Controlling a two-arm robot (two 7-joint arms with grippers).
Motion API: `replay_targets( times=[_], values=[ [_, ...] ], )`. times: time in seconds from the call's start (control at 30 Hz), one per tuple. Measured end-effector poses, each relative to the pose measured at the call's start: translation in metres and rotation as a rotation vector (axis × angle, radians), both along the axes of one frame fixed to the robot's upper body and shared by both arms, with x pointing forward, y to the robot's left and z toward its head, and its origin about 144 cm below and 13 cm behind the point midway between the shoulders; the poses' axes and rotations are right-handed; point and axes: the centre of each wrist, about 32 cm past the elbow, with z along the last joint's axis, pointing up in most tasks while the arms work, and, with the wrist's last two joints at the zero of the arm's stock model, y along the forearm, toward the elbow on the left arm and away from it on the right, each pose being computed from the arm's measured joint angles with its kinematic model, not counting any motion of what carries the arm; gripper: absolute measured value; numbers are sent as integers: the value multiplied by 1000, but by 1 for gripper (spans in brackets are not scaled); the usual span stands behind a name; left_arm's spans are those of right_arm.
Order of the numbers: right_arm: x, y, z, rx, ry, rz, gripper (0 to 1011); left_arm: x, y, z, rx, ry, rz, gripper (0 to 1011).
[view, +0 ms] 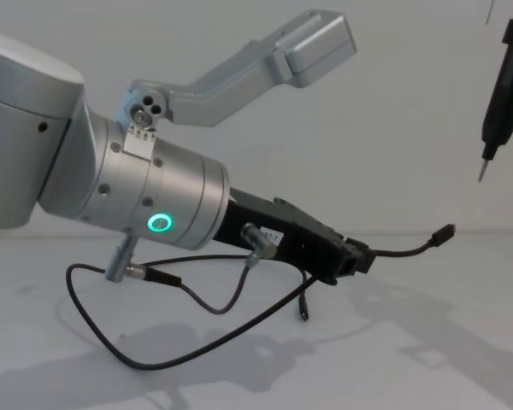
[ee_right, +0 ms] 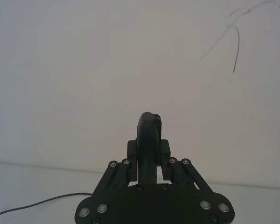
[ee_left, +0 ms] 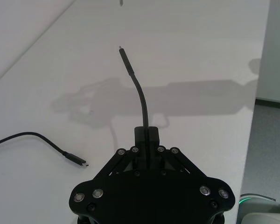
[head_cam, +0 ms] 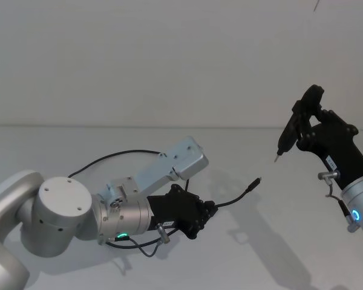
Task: Pick up the data cable with the one hand.
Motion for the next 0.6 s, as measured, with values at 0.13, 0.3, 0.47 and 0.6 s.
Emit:
replay_targets(
  times=[0.13,0.3,0.47,0.6],
  values=[
    [3,-1,0,15,27,10,279,-1,2,2,-4,-8,-5,36],
    [6,-1,0,30,56,22,279,-2,3,3,-6,-13,-9,36],
    [7,-1,-1,41,74,27,279,-3,4,4,-8,-17,-11,36],
    [8,-1,-2,48,85,31,279,-4,5,4,-9,-19,-13,36]
  ],
)
